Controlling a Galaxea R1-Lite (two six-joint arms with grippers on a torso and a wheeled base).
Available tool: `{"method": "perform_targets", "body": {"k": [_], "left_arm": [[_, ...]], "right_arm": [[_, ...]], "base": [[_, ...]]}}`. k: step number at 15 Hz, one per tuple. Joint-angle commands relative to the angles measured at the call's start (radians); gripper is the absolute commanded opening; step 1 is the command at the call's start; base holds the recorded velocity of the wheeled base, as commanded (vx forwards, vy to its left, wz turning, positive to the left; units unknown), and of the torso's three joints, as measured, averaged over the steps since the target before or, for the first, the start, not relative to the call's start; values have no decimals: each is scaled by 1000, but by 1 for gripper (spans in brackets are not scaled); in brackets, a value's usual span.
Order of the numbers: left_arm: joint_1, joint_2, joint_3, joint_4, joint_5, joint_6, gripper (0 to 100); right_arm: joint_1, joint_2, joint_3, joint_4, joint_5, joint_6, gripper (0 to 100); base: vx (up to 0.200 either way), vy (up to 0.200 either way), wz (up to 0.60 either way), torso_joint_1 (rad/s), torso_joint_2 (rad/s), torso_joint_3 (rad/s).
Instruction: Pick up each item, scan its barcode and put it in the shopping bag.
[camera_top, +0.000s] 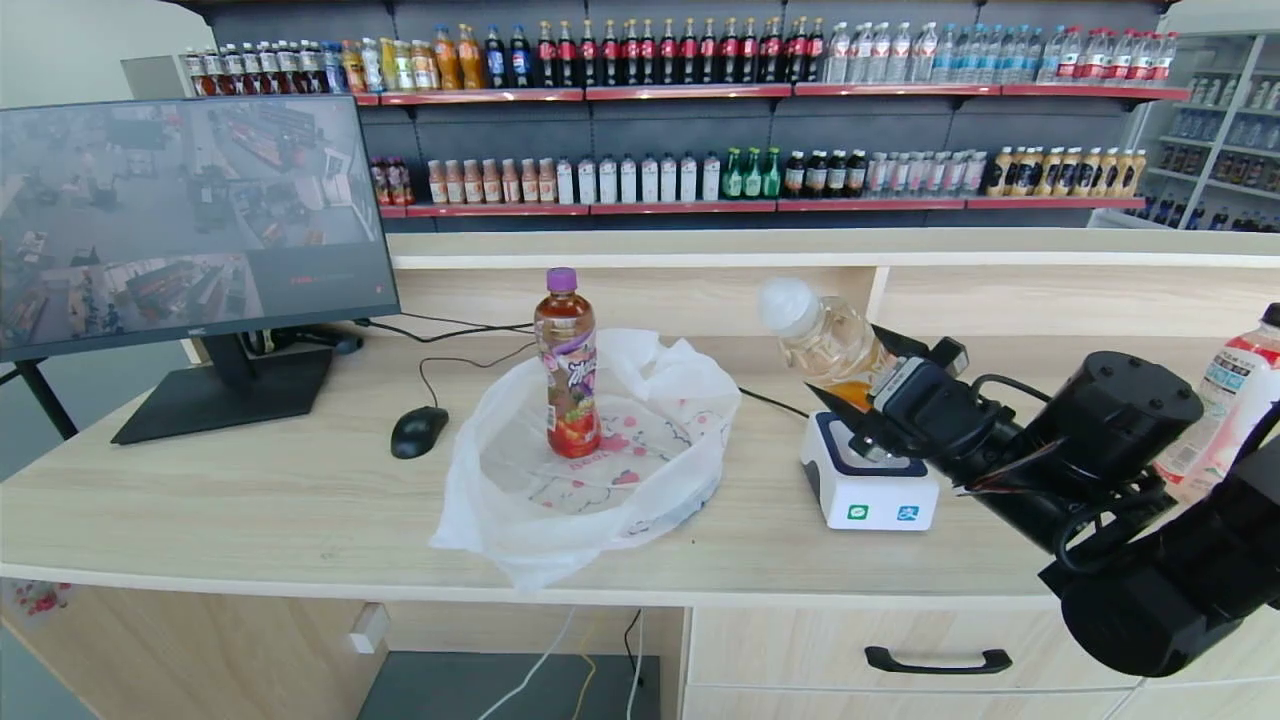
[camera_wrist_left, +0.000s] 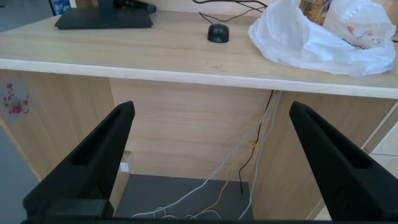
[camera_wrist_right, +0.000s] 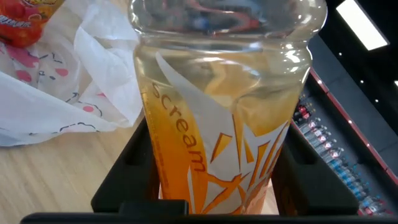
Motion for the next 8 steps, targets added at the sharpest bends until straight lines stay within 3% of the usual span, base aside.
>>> {"method": "perform_targets", "body": {"k": [1,8], "left_arm": [[0,0,-2,1,0,0,100],[0,0,0,-1,1,0,100]], "right_arm": [[1,7,-3,-1,2,-1,0],[1,7,-3,-1,18,-3,0]], "base": [[0,0,0,0,0,0],[0,0,0,0,0,0]]}}
